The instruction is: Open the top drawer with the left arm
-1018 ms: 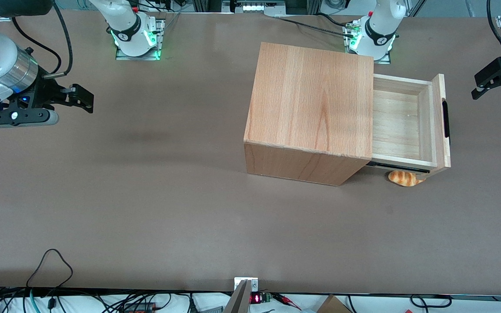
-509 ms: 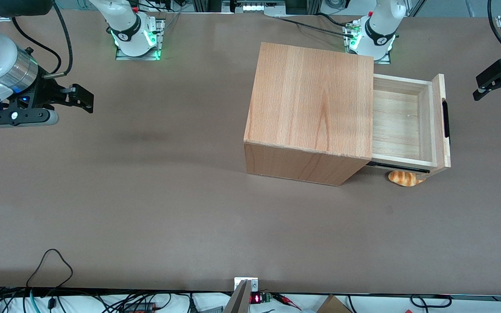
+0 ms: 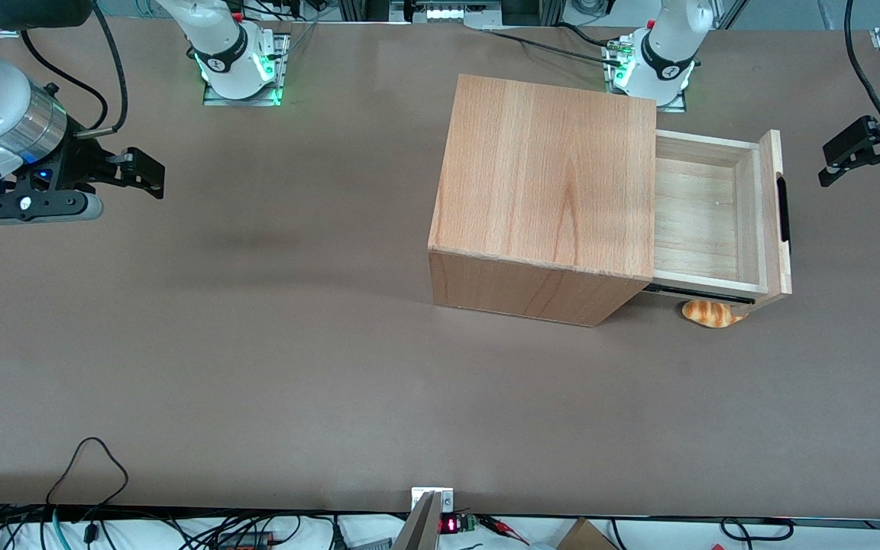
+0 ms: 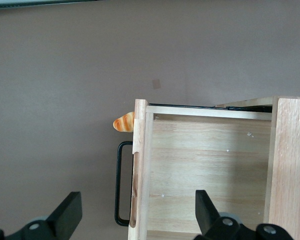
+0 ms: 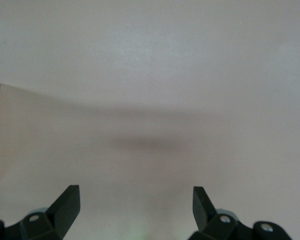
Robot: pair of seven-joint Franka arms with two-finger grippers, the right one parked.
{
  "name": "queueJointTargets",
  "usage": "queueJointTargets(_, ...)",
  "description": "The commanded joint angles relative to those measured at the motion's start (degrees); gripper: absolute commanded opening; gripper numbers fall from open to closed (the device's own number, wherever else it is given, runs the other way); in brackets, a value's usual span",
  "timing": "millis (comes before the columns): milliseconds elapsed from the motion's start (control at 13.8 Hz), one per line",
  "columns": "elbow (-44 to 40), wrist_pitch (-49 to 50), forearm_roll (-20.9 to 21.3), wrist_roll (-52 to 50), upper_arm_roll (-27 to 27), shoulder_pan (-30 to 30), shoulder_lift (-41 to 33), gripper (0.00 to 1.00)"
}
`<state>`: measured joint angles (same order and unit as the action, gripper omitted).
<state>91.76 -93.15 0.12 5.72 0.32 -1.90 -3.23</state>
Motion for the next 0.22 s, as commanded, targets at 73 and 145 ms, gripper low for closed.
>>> queueJointTargets(73, -0.6, -0.5, 0.8, -1.3, -1.0, -1.0, 0.6, 1.0)
queueJointTargets(145, -0.6, -0.5, 0.8, -1.4, -1.0, -1.0, 0.6, 1.0)
